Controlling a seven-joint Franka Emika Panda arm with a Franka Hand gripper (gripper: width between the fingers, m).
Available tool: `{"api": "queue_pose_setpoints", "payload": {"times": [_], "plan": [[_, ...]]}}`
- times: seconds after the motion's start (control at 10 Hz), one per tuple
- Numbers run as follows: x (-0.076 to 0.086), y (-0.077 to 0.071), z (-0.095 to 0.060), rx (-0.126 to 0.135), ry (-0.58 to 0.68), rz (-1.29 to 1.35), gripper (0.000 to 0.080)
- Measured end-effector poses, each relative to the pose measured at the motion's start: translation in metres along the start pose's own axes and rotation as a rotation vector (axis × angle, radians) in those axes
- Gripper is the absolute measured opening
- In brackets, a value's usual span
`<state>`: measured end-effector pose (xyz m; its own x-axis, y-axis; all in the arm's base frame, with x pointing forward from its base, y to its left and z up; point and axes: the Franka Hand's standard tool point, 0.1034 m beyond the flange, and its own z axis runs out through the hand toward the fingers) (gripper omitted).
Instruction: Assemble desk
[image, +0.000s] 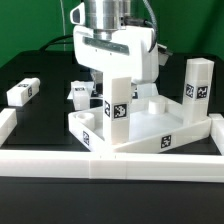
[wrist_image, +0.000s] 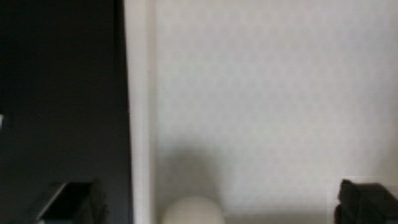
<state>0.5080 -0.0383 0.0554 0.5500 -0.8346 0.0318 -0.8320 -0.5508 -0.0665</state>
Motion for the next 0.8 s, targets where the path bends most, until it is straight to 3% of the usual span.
{"api": "queue_pose_setpoints", "payload": {"times": [0.3, 0.5, 0.8], "plan": [[0.003, 0.005, 0.005, 0.010, 0.029, -0.011, 0.0649], [-0.003, 0.017, 0.022, -0.014, 0.035, -0.018, 0.0649], [-0.006, 0.025, 0.036, -0.035, 0.037, -0.025, 0.0649]]}}
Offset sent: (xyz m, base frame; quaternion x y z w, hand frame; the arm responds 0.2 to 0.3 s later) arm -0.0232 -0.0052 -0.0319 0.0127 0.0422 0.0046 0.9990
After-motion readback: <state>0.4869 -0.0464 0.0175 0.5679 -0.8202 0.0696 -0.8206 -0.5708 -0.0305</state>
